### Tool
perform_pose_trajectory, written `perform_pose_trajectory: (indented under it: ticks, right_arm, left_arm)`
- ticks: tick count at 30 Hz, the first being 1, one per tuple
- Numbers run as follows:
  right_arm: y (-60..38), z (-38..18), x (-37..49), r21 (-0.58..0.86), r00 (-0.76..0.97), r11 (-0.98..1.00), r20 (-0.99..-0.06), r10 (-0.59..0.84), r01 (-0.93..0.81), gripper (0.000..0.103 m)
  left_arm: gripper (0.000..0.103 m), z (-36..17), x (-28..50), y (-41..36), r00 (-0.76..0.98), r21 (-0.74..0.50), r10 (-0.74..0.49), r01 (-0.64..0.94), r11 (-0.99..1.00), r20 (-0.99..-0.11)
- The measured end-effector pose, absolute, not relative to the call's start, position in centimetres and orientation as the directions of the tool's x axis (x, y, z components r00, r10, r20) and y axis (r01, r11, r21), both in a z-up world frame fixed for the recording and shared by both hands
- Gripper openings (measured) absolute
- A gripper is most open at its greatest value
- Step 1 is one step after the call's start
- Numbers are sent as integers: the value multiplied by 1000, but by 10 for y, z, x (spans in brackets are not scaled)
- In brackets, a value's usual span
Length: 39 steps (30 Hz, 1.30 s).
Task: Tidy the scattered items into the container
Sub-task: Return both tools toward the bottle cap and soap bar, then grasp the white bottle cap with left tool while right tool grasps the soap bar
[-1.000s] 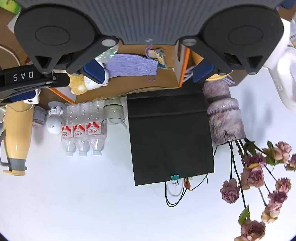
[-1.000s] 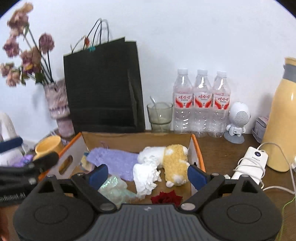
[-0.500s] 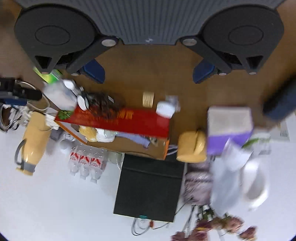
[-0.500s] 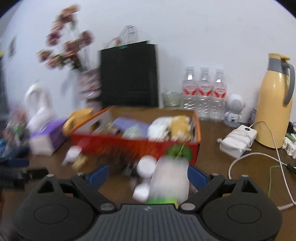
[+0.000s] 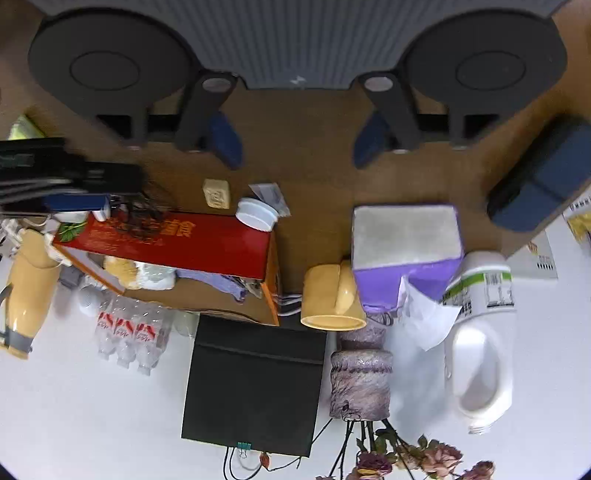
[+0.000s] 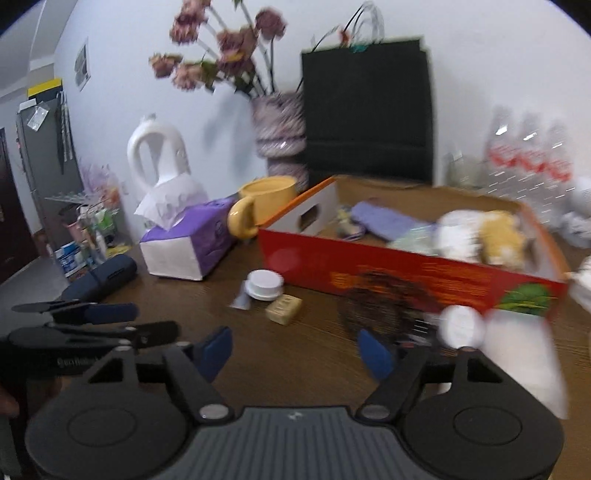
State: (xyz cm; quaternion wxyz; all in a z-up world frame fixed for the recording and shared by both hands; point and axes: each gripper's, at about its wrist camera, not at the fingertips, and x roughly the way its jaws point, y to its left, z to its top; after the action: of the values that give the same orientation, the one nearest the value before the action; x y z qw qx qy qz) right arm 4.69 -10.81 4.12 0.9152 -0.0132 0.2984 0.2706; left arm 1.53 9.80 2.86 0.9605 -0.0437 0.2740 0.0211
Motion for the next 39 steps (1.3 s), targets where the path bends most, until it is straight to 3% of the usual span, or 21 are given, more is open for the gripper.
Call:
perform_pose_trajectory:
  ticks: [10, 12, 14, 23, 29, 31, 39]
  right_arm:
    - [-49, 6, 115, 130, 634, 875, -641, 433, -466, 44]
    - [-45, 1, 119, 118, 637, 882, -648, 417, -457, 27]
    - [-44, -1, 119, 89, 653, 885, -642, 403, -458, 24]
    - [-88, 32, 86, 101, 709, 897, -577, 405, -430, 23]
    - [-132, 46, 64, 166, 742, 909, -531, 409, -382, 23]
    - [-140, 45, 61, 182, 745, 910, -526, 411, -373, 23]
    - [-154, 37, 53, 219, 735, 901, -522, 432, -374, 15]
  left_arm:
    - [55, 24, 52, 113, 832, -81, -9, -44, 996, -554]
    - [55, 25, 58, 115, 830, -87, -12, -44, 995, -558]
    - [55, 25, 62, 115, 829, -103, -35, -27, 994, -558]
    - [62, 26, 109, 86, 825, -83, -134, 106, 991, -548]
    - [55, 14, 132, 75, 784, -75, -135, 113, 991, -606]
    - [41, 12, 137, 70, 774, -64, -132, 118, 991, -619]
    - [40, 27, 121, 61, 811, -40, -102, 96, 995, -576]
